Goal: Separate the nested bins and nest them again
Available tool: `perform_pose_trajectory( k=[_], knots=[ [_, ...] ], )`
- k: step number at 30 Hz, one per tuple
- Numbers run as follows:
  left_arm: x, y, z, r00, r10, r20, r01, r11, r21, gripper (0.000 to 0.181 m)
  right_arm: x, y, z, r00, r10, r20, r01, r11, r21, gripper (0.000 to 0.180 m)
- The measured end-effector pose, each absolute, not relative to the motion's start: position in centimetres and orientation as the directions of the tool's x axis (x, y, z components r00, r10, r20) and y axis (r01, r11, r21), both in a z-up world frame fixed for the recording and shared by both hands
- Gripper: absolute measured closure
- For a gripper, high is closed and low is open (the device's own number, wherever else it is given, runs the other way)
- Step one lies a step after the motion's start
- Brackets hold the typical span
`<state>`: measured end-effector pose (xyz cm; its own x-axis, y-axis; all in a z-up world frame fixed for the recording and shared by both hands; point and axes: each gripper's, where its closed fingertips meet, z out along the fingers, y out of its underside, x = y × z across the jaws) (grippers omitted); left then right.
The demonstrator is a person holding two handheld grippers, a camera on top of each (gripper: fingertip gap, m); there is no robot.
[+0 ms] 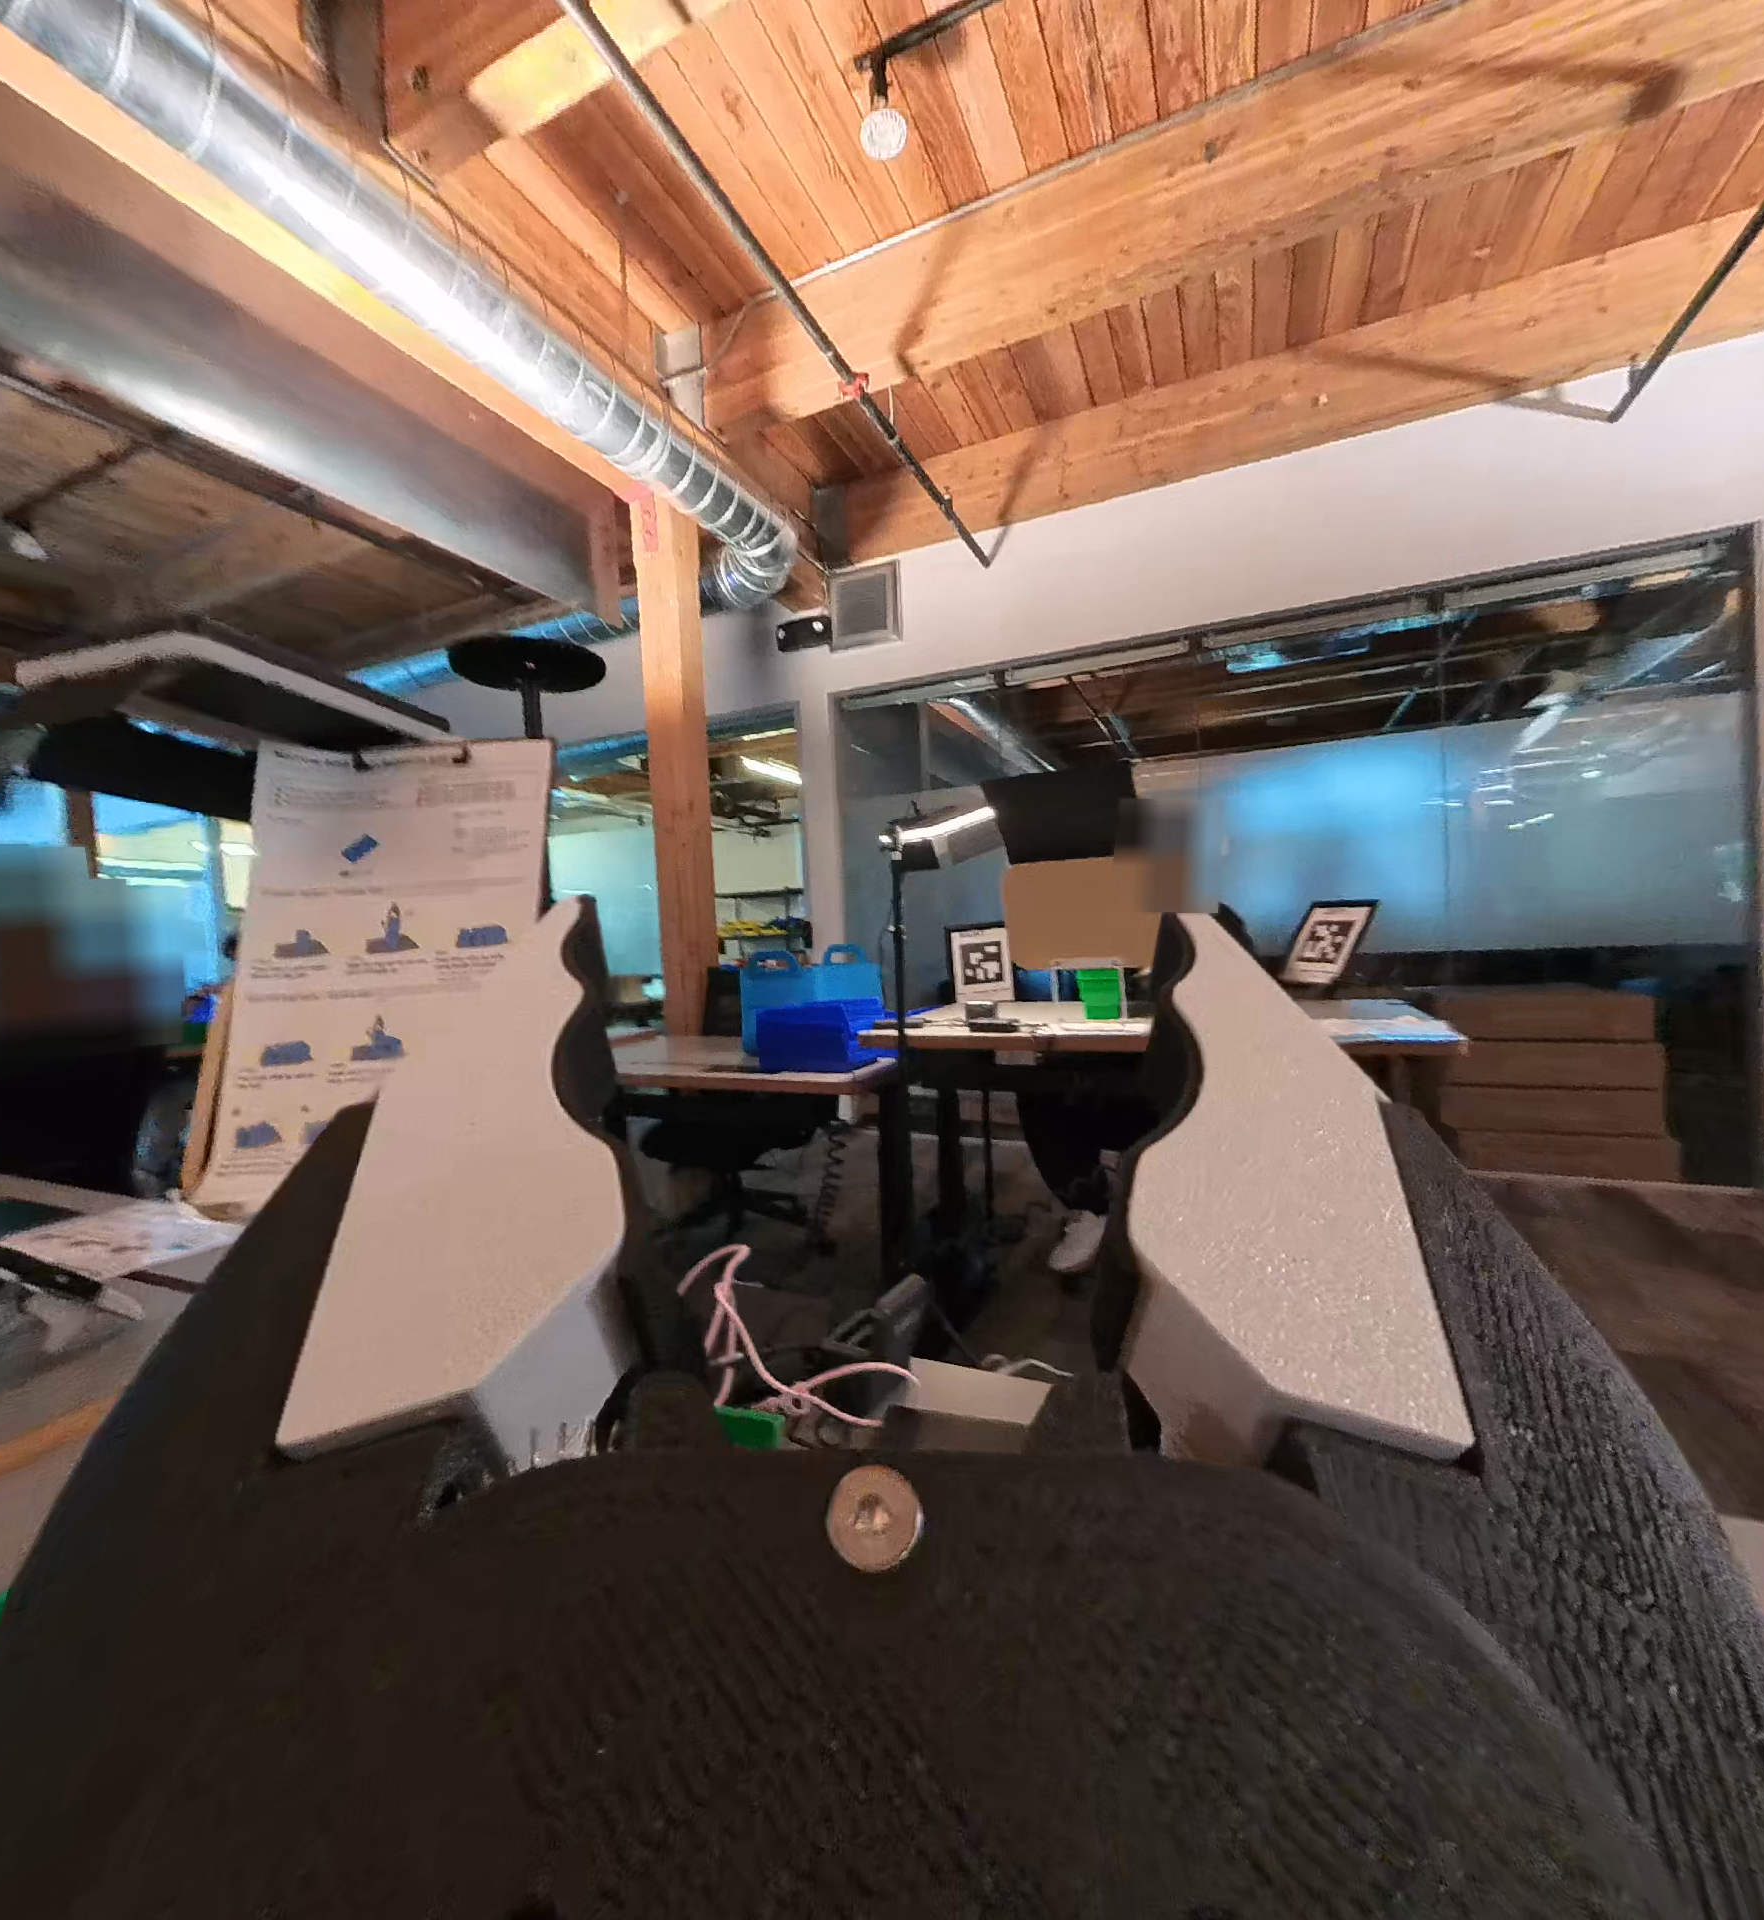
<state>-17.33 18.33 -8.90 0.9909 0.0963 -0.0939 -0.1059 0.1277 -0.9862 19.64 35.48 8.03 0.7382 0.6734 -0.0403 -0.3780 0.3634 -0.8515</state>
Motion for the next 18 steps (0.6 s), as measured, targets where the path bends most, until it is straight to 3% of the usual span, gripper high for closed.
perform_pose_trajectory(
  k=[8,11,13,18],
  knots=[
    [-6.7,26.3,-9.8,0.995,-0.095,-0.016,-0.025,-0.097,-0.995,0.056,22.5,36.4,7.9,0.715,0.690,-0.112,-0.445,0.326,-0.834,0.078],
    [-3.2,29.4,-8.3,0.978,-0.201,0.057,0.049,-0.044,-0.998,0.070,22.5,36.7,7.6,0.675,0.724,-0.140,-0.472,0.277,-0.837,0.080],
    [-3.0,31.3,-8.2,0.983,-0.171,0.060,0.053,-0.047,-0.997,0.073,22.6,36.9,7.3,0.656,0.740,-0.147,-0.471,0.249,-0.846,0.080],
    [-3.4,35.2,-14.0,0.988,-0.087,0.125,0.081,-0.390,-0.917,0.054,24.9,38.1,6.8,0.645,0.733,-0.215,-0.518,0.213,-0.829,0.083]
  ],
)
